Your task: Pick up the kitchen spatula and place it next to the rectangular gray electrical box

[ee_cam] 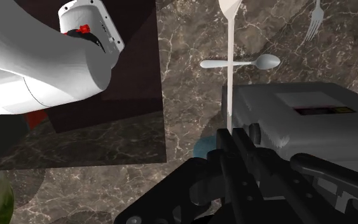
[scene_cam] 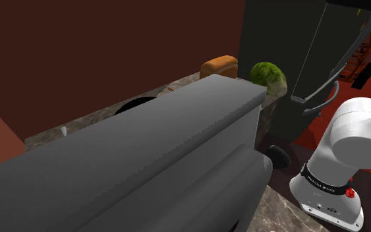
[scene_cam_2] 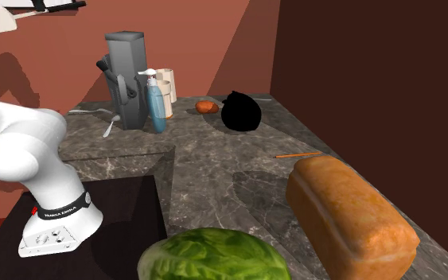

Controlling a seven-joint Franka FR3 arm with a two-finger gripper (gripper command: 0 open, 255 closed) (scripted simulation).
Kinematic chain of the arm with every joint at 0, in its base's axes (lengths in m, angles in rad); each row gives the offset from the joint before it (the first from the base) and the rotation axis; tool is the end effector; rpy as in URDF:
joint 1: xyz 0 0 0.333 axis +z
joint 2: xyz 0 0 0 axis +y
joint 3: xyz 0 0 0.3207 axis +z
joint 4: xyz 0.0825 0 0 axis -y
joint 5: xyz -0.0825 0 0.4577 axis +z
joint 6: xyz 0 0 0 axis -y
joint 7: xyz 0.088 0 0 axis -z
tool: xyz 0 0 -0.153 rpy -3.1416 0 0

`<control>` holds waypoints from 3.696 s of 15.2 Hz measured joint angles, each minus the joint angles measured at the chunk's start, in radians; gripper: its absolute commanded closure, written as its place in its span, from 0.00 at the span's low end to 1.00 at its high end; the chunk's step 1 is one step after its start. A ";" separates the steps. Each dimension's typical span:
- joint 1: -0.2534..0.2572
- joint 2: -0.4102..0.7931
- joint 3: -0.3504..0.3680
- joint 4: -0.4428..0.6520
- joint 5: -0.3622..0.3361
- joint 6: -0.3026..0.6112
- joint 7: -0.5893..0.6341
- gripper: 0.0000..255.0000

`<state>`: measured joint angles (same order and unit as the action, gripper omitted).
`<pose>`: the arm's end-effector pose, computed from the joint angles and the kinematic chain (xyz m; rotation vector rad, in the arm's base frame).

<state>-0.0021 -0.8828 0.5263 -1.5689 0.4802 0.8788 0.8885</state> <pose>0.0624 0.3258 0.8014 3.1191 -0.3028 0.1039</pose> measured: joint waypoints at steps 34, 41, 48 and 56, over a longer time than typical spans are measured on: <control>0.110 -0.383 0.075 -0.660 0.111 0.284 -0.088 1.00; 0.134 -0.447 0.115 -0.770 0.153 0.333 -0.094 1.00; 0.160 -0.503 0.163 -0.868 0.200 0.380 -0.098 1.00; 0.196 -0.563 0.226 -0.977 0.263 0.430 -0.101 1.00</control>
<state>0.1936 -1.4461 0.7524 -2.5459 0.7428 1.3089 0.7878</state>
